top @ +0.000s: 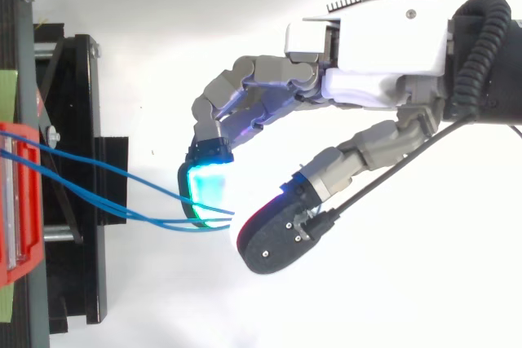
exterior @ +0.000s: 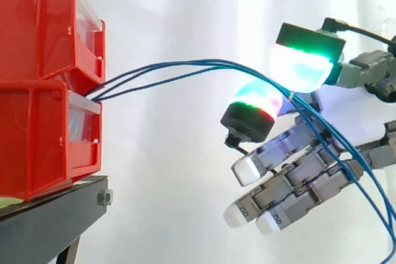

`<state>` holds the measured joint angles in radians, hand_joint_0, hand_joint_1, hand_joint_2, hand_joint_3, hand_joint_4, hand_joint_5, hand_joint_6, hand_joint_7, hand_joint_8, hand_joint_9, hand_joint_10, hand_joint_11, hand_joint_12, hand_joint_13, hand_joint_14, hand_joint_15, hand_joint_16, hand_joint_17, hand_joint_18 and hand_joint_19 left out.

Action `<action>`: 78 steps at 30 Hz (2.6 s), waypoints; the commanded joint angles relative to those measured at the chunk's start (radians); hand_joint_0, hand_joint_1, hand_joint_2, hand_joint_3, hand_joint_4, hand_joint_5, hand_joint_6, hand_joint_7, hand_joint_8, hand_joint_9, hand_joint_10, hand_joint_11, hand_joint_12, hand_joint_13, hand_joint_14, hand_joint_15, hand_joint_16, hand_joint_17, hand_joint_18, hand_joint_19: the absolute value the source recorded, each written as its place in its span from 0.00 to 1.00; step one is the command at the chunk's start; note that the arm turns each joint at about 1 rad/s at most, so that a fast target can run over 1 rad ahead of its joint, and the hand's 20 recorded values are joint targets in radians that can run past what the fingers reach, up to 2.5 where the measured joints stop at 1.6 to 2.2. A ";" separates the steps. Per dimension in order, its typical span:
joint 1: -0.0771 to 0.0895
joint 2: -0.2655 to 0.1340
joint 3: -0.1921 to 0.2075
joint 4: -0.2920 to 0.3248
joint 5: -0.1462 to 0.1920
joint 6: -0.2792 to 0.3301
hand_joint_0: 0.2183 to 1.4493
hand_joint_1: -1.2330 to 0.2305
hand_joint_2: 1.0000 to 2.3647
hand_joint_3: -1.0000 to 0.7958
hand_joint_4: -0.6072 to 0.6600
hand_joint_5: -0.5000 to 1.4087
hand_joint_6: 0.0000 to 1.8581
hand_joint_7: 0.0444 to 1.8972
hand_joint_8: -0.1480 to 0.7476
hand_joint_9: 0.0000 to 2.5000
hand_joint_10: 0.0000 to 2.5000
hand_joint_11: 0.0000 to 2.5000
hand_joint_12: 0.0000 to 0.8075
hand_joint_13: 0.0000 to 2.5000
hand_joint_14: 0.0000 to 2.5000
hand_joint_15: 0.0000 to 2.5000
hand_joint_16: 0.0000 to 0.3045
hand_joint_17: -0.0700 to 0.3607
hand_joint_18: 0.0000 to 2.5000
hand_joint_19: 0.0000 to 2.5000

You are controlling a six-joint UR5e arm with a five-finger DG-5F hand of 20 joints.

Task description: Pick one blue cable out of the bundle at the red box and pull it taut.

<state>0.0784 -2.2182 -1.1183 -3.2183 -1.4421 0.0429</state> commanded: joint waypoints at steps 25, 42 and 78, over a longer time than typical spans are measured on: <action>0.001 0.000 -0.002 -0.002 0.000 0.000 0.30 0.40 0.00 0.33 0.40 0.22 0.44 0.61 0.40 0.34 0.01 0.21 0.42 0.11 0.00 0.05 0.15 0.40 0.09 0.07; 0.001 0.000 -0.002 -0.002 0.000 -0.001 0.37 0.20 0.01 0.41 0.51 0.19 0.47 0.62 0.43 0.32 0.00 0.26 0.43 0.12 0.00 0.05 0.16 0.41 0.11 0.05; 0.003 0.000 -0.002 0.000 0.002 0.000 0.48 0.22 0.01 0.34 0.41 0.18 0.51 0.61 0.47 0.35 0.01 0.30 0.45 0.16 0.00 0.06 0.16 0.42 0.16 0.07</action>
<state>0.0813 -2.2181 -1.1186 -3.2183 -1.4404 0.0425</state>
